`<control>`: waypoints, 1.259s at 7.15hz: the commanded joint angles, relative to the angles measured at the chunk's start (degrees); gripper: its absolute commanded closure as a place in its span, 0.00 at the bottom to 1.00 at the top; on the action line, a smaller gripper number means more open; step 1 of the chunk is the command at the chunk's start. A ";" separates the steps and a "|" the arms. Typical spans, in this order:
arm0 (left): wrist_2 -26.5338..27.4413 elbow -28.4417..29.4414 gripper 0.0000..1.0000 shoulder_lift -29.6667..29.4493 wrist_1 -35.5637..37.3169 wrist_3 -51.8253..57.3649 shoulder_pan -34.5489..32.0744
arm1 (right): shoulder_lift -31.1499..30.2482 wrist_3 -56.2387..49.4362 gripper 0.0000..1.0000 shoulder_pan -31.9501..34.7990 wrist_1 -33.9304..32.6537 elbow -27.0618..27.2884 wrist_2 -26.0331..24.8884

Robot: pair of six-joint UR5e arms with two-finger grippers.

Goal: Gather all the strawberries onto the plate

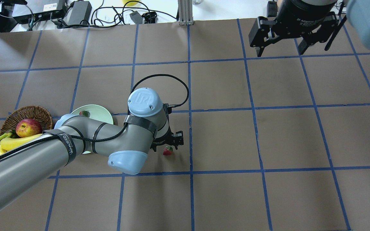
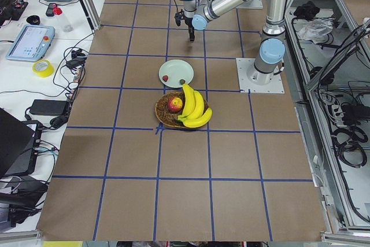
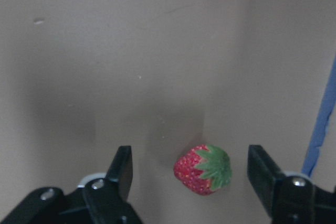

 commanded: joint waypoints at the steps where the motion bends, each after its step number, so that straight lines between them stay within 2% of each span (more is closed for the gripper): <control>1: 0.34 0.39 0.54 -0.45 0.03 0.56 -0.27 | -0.05 6.40 0.00 -0.63 -1.01 0.41 0.69; 2: 0.26 0.83 0.66 -0.45 0.03 0.48 -0.27 | -0.05 6.44 0.00 -0.72 -1.02 0.41 0.26; 4: 0.34 1.01 0.66 -0.71 0.03 0.13 -0.27 | 0.12 5.22 0.00 -0.72 -0.76 1.72 -0.18; 5: 0.26 1.01 0.66 -1.06 0.03 0.04 -0.27 | 0.21 2.86 0.00 -0.63 -2.76 2.60 0.08; 7: 0.17 1.10 0.90 -1.24 0.12 0.13 -0.27 | 0.30 -2.95 0.00 -0.72 -4.98 2.96 -0.09; 8: -0.18 1.10 0.99 -1.24 0.12 0.13 -0.27 | 0.30 -2.97 0.00 -0.72 -4.98 2.96 -0.01; 9: -0.27 1.10 1.00 -1.07 0.20 0.39 -0.27 | 0.30 -2.70 0.00 -0.72 -4.98 2.96 0.08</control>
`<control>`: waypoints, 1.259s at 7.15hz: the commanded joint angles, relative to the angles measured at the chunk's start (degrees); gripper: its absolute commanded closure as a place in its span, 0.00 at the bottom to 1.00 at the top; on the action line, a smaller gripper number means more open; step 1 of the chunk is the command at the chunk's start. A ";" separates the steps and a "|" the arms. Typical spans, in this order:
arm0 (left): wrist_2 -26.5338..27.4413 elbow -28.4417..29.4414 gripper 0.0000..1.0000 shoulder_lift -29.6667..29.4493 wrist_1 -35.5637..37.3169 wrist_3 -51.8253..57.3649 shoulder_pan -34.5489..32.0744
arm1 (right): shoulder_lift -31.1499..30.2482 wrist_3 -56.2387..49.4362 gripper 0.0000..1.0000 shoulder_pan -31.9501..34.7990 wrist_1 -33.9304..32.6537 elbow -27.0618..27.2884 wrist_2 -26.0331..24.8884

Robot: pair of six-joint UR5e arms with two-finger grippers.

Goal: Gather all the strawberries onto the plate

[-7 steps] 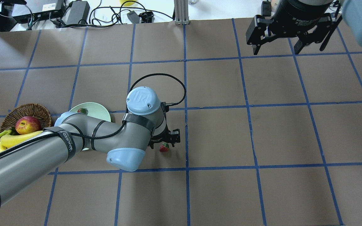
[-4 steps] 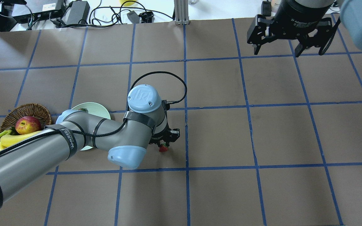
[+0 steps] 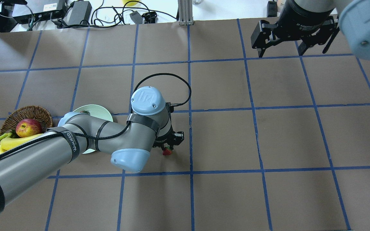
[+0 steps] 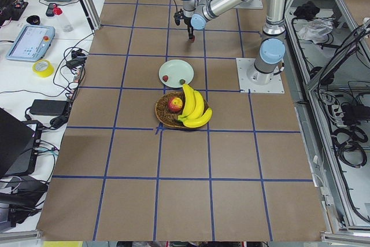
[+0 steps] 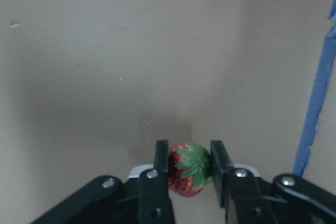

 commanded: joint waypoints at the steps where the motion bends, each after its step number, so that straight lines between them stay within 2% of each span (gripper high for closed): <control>1: -0.20 0.01 1.00 0.20 0.08 0.29 0.00 | 0.01 -0.01 0.00 0.00 -0.13 0.04 0.10; 9: 1.11 0.53 1.00 2.66 -0.80 6.07 1.13 | -0.08 0.51 0.00 0.08 -0.13 -0.05 0.10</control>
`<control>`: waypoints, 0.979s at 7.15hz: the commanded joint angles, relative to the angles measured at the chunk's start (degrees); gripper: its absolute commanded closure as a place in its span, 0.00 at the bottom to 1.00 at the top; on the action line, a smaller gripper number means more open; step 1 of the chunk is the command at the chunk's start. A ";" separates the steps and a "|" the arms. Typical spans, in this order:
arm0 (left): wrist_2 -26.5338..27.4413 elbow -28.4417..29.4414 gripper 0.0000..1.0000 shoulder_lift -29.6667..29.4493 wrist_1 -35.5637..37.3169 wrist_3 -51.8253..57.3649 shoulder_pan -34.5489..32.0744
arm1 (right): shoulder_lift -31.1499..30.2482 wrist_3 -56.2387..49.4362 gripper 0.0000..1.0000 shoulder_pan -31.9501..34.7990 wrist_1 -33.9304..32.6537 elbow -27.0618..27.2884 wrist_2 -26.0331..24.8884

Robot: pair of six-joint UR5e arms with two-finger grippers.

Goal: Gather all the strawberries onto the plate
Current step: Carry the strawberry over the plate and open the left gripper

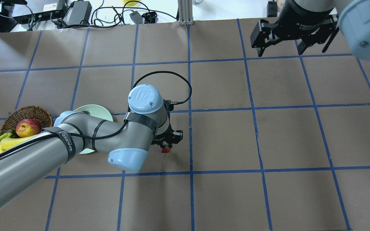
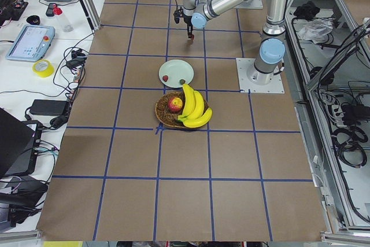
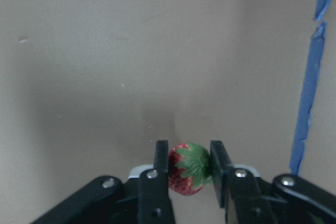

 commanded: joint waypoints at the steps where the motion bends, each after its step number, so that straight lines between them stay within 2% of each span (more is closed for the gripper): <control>1: 3.21 1.22 1.00 2.11 -2.61 6.46 3.85 | 0.00 0.00 0.00 0.00 0.02 0.00 0.00; 3: 4.46 7.52 1.00 5.53 -13.47 17.78 12.62 | 0.00 0.00 0.00 0.00 0.11 0.00 0.00; 4: 5.51 10.95 1.00 6.07 -17.80 26.02 19.72 | 0.00 0.00 0.00 0.00 0.11 0.00 0.00; 6: 4.65 11.51 1.00 4.33 -18.28 41.06 32.31 | 0.00 0.00 0.00 0.00 0.11 0.00 0.00; 7: 4.56 10.82 1.00 3.01 -17.50 43.65 34.45 | 0.00 0.00 0.00 0.00 0.11 0.00 0.00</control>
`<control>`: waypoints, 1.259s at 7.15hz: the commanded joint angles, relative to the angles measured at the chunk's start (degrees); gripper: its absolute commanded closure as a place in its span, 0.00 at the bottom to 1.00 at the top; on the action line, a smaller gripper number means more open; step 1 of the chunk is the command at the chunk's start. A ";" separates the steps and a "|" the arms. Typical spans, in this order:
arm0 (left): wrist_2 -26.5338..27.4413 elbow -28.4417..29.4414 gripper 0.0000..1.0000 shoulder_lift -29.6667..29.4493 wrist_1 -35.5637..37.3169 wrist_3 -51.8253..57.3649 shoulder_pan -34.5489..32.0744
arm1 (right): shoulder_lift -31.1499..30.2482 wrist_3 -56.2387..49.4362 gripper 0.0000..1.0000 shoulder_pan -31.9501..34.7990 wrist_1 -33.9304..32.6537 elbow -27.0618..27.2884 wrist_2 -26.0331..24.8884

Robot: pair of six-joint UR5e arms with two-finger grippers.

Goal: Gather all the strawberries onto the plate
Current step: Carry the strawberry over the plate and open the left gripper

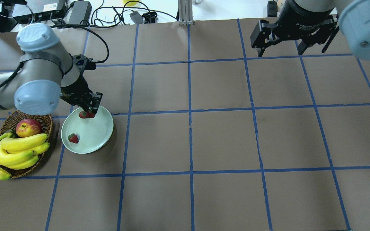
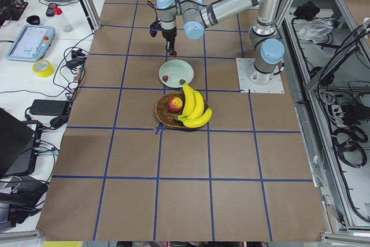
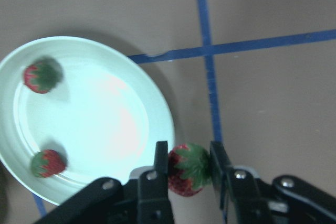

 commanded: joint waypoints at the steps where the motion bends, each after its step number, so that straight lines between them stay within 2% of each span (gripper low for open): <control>1: -0.24 -1.83 1.00 -2.99 1.96 5.77 4.87 | 0.00 0.00 0.00 0.00 0.00 0.06 0.00; 2: -0.32 -4.11 1.00 -4.57 7.37 5.77 4.87 | 0.00 0.00 0.00 0.00 -0.09 -0.02 0.00; 3: -0.24 -4.30 1.00 -5.98 8.73 5.94 4.87 | 0.00 0.00 0.00 0.00 -0.09 -0.03 0.00; 4: -0.41 -4.22 0.44 -6.25 9.27 5.68 4.78 | 0.00 0.00 0.00 0.00 0.00 -0.03 0.00; 5: -0.24 -4.22 0.18 -5.12 8.67 5.16 4.52 | 0.00 0.00 0.00 0.00 0.00 -0.03 0.00; 6: -0.15 -4.04 0.11 -3.28 8.49 3.59 3.91 | -0.09 0.00 0.00 0.09 0.09 -0.03 0.00; 7: -0.15 -3.87 0.08 -0.57 5.96 3.31 3.73 | -0.09 0.00 0.00 0.09 0.00 0.06 0.00; 9: -1.37 -0.02 0.08 6.02 -5.95 -0.79 1.11 | -0.09 0.00 0.00 0.00 0.09 -0.02 0.00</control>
